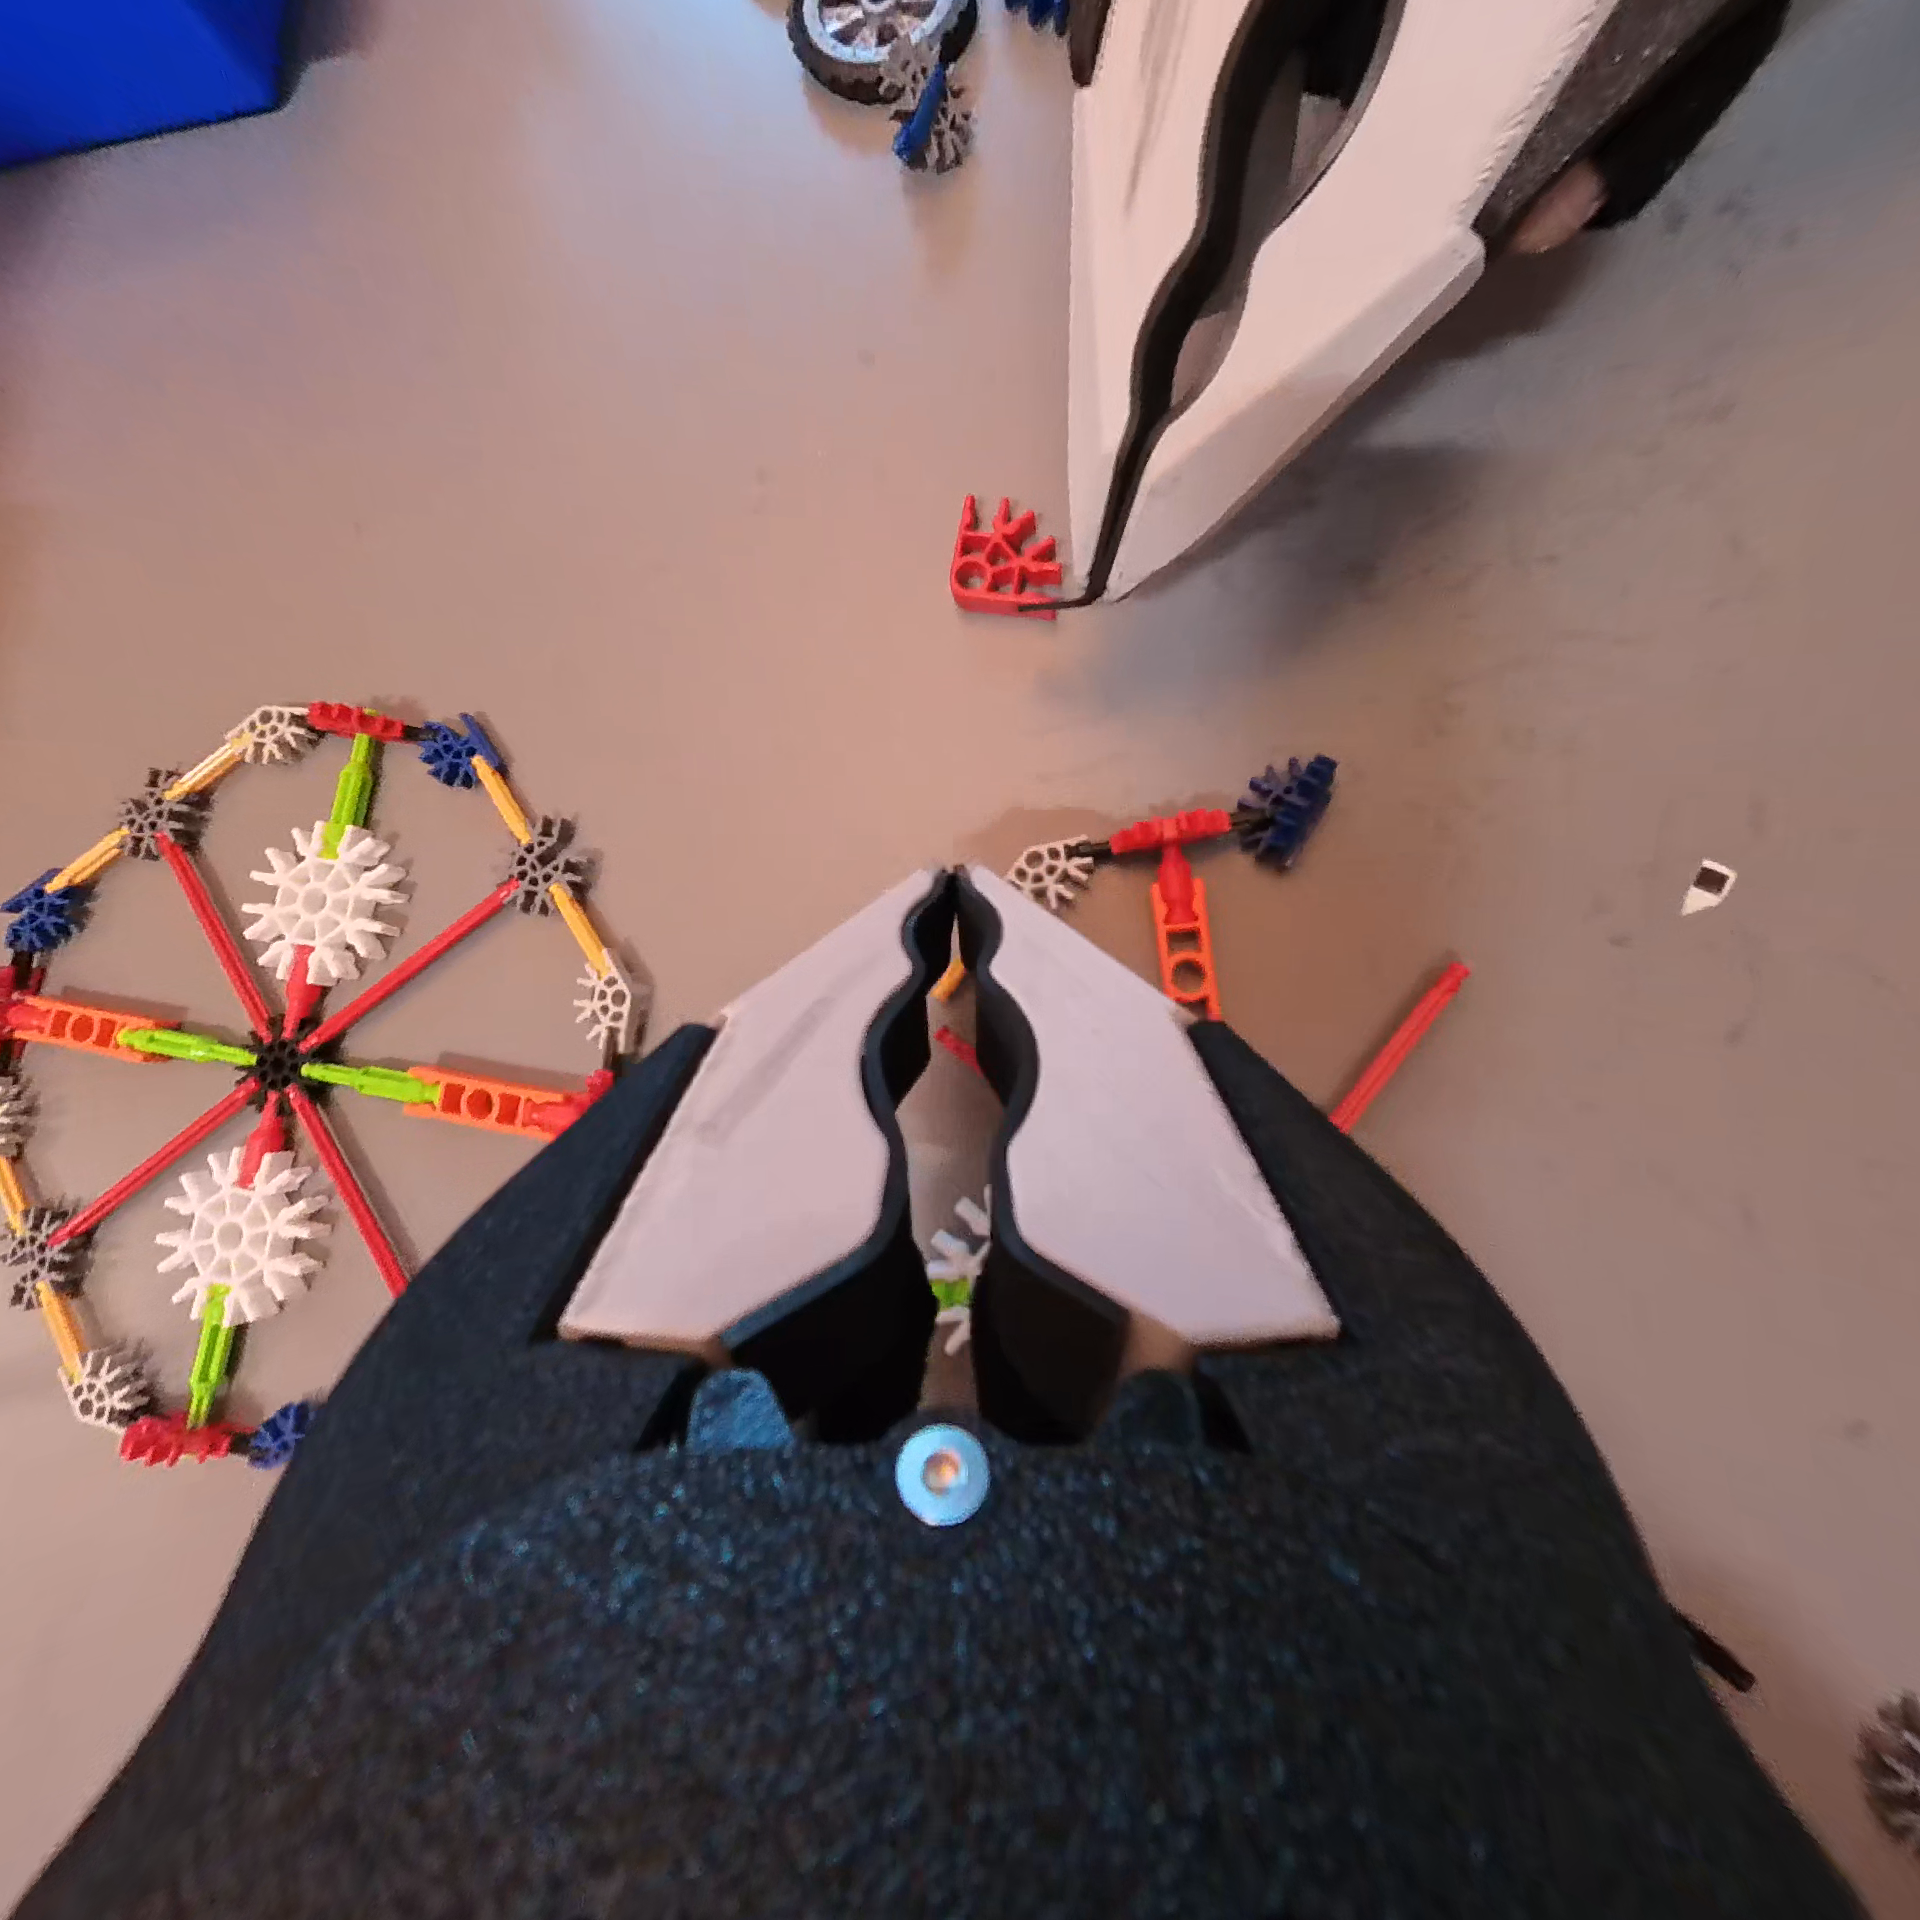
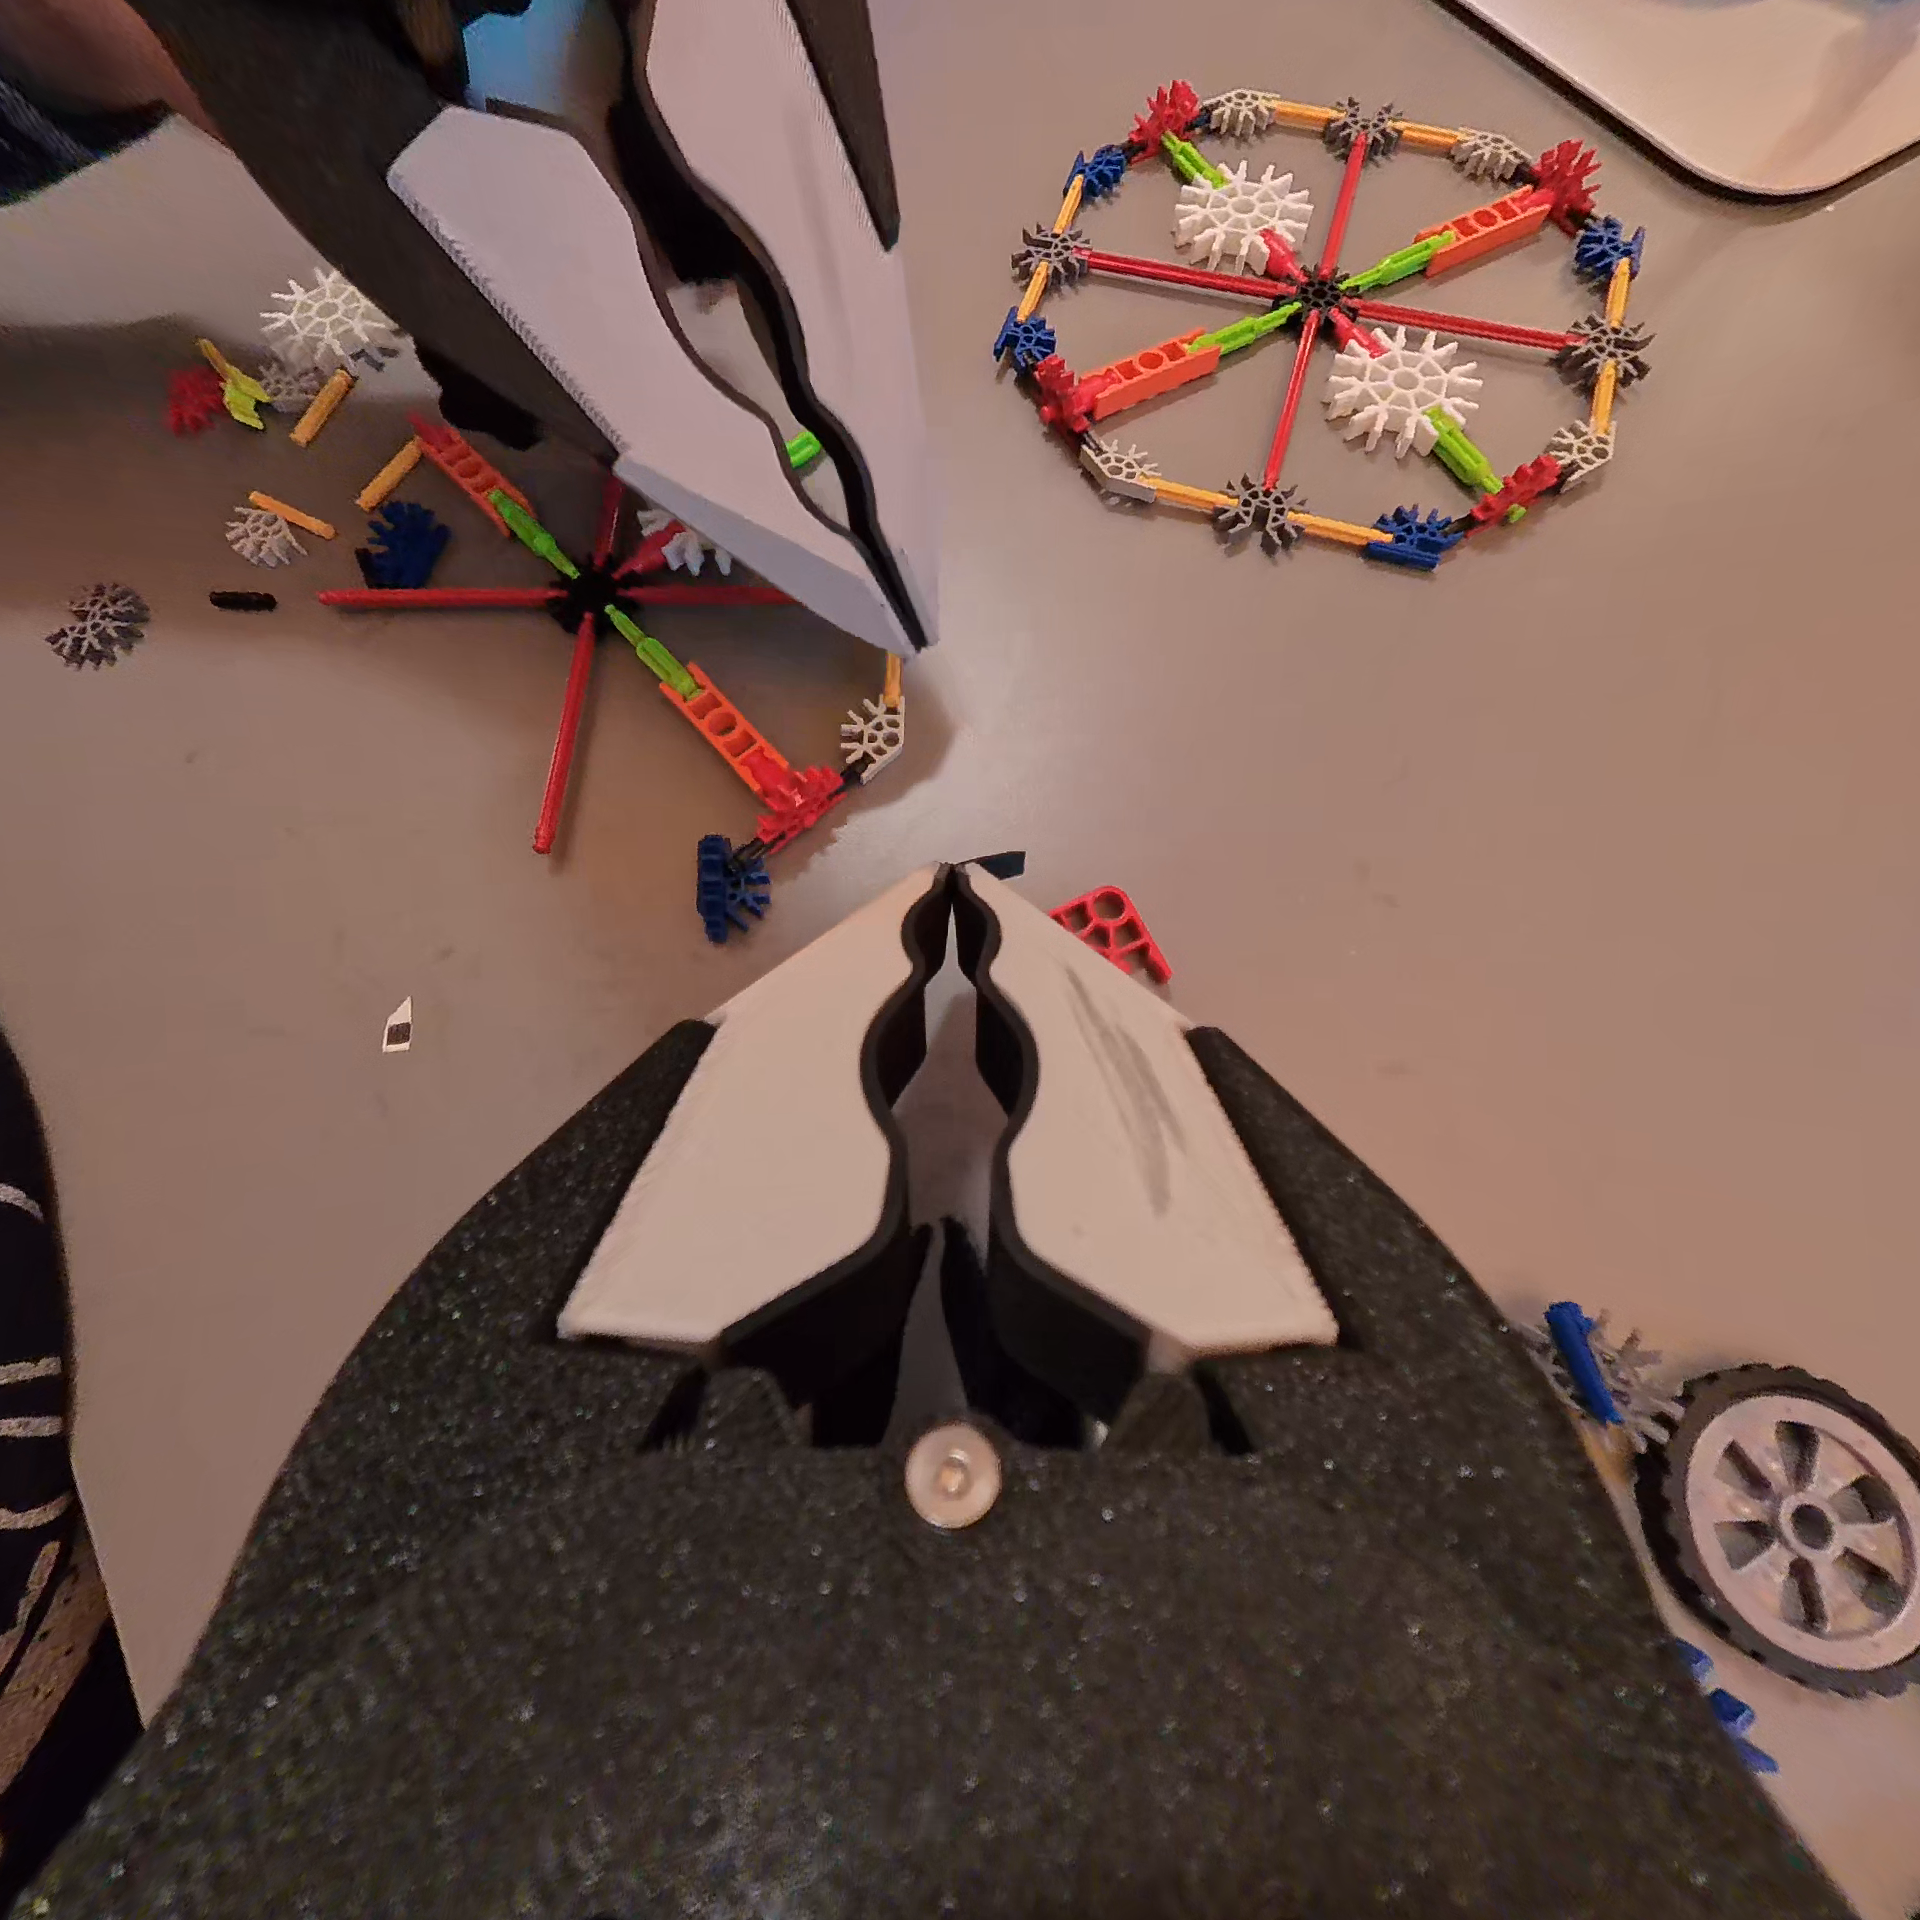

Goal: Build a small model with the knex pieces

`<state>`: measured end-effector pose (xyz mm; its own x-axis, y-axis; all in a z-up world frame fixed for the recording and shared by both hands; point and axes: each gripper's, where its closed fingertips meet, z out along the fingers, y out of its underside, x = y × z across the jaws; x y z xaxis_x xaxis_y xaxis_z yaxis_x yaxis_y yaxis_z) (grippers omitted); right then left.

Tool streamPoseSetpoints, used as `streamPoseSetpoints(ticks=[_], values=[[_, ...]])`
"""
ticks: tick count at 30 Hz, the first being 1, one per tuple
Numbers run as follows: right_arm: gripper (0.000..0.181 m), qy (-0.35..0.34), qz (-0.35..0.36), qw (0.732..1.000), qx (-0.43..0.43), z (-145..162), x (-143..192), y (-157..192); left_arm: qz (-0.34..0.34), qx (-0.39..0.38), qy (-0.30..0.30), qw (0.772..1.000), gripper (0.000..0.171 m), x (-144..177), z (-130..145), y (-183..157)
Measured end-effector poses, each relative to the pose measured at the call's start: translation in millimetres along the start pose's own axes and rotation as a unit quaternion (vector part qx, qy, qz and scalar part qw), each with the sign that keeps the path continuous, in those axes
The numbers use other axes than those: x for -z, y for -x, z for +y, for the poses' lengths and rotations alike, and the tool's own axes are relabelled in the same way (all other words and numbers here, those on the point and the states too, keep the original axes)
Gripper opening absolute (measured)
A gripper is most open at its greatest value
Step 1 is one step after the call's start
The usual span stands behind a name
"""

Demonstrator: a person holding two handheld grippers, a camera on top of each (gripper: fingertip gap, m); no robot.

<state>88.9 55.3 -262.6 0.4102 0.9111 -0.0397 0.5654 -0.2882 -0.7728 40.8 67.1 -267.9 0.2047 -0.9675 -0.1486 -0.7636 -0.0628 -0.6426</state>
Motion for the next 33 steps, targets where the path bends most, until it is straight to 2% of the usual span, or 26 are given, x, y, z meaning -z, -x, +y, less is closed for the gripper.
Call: streamPoseSetpoints(ticks=[6,12,19,25,33], values=[[0.000,0.000,-0.002,1.000,0.000,1,-1,1,0.006,-0.010,0.013,1.000,0.000,-5,7,-8],[0.000,0.001,-0.016,1.000,0.007,1,-2,9,-0.013,-0.003,0.002,1.000,0.000,3,7,2],[0.000,0.004,-0.024,1.000,0.013,-2,-9,16,0.016,-0.036,0.020,0.999,0.011,-3,15,-3],[0.000,0.005,-0.028,1.000,0.015,-2,-11,19,0.026,-0.056,0.028,0.998,0.003,-7,16,-6],[0.000,0.005,-0.031,0.999,0.014,-2,-14,19,0.016,-0.093,0.018,0.995,0.003,-3,11,-5]])
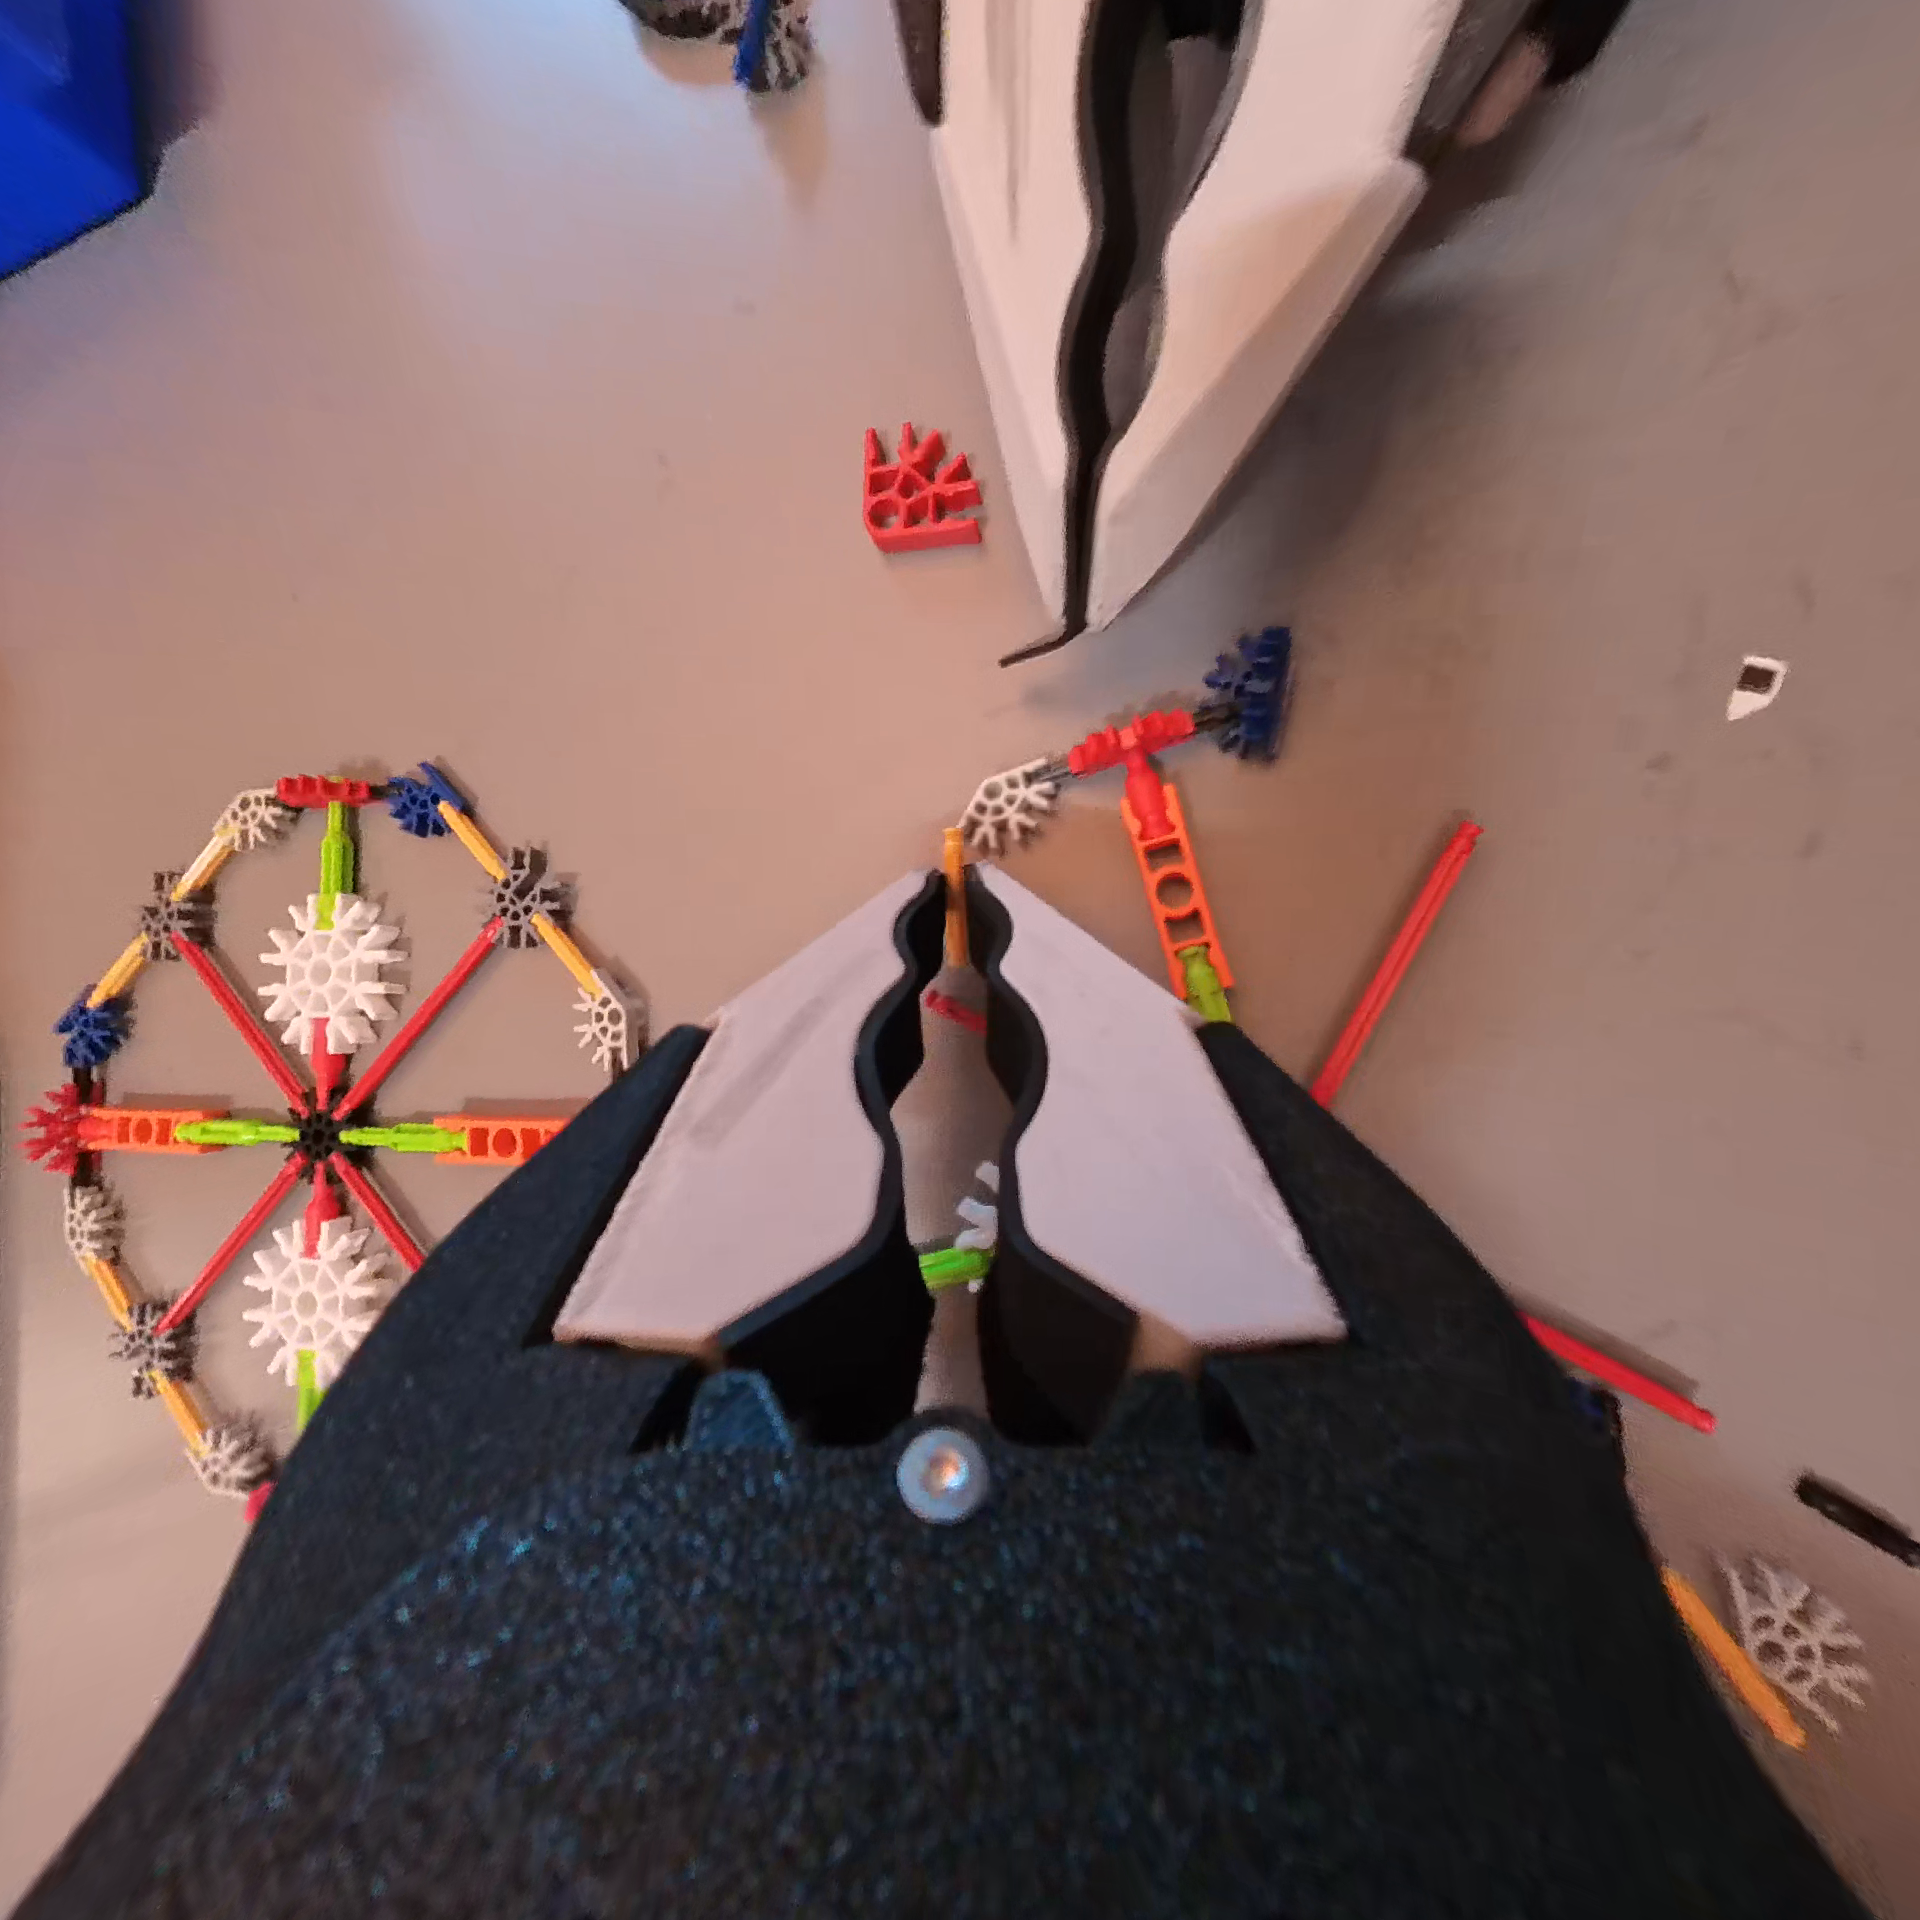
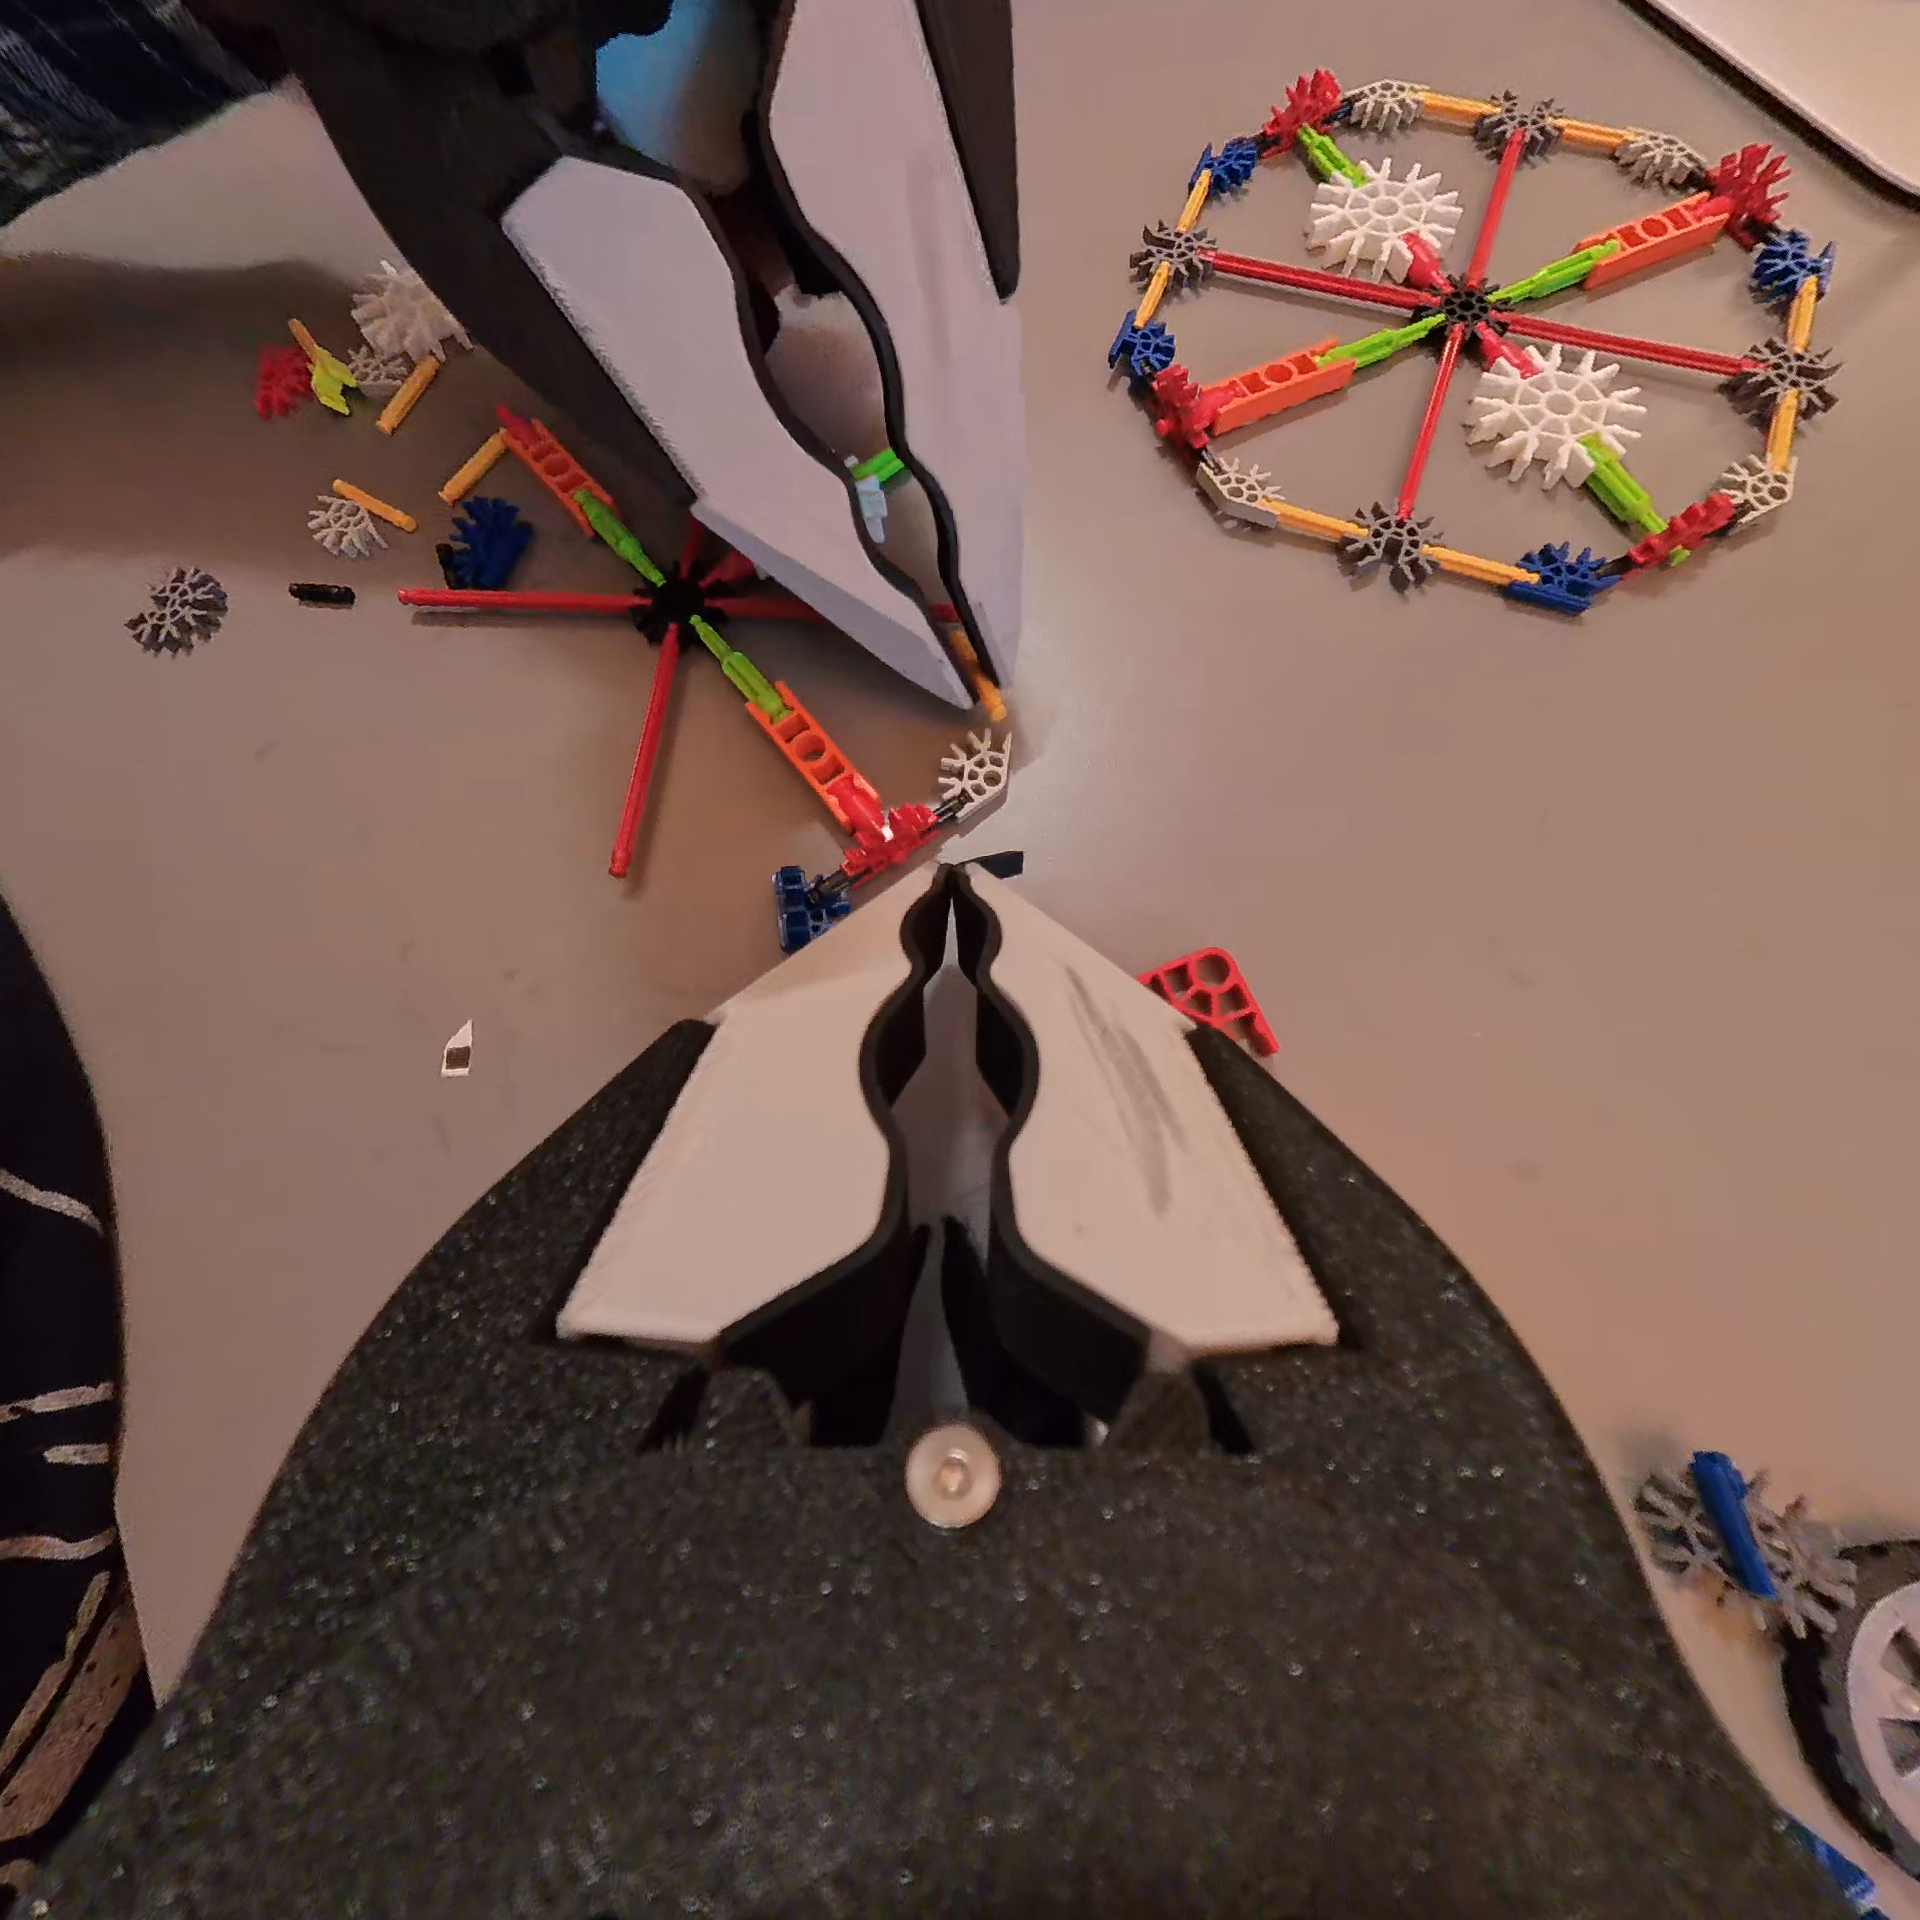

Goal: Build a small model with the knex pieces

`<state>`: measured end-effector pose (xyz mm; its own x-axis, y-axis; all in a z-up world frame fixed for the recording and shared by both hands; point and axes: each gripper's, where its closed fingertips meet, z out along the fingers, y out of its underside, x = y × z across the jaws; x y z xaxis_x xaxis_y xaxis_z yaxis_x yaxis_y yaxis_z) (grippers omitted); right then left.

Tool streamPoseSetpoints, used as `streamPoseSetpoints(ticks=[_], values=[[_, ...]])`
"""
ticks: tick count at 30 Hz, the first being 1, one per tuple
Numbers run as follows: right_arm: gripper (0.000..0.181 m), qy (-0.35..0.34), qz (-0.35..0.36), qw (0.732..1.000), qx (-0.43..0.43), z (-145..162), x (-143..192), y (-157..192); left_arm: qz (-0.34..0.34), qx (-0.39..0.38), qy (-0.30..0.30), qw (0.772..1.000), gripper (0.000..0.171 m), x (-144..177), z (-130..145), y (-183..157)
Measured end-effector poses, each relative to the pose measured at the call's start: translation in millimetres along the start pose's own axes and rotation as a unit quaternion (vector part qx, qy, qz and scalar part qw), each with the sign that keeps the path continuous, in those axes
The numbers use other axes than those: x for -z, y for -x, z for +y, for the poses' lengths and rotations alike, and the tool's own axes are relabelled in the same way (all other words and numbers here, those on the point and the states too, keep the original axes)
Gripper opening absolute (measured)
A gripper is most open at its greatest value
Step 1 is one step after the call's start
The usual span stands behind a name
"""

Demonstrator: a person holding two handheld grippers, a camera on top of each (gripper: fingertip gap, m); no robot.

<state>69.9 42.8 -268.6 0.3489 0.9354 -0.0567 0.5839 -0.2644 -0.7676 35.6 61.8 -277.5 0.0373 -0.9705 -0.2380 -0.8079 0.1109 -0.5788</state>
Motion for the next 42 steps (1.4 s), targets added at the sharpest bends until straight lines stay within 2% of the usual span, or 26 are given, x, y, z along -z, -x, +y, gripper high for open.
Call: streamPoseSetpoints(ticks=[7,13,17,31,42], values=[[0.000,0.001,-0.004,1.000,0.005,-1,-3,1,0.013,-0.105,0.043,0.994,0.003,0,-2,-1],[0.000,-0.004,-0.002,1.000,0.003,-2,-1,0,0.031,-0.195,0.079,0.977,0.003,-5,-1,-2],[0.000,-0.006,-0.004,1.000,0.003,-2,-1,0,0.024,-0.223,0.095,0.970,0.003,-6,2,4],[0.000,-0.012,-0.009,1.000,0.004,-3,-1,0,0.032,-0.246,0.102,0.963,0.003,-6,3,8],[0.000,-0.014,-0.011,1.000,0.003,-3,-1,1,0.029,-0.234,0.106,0.966,0.007,-7,6,10]])
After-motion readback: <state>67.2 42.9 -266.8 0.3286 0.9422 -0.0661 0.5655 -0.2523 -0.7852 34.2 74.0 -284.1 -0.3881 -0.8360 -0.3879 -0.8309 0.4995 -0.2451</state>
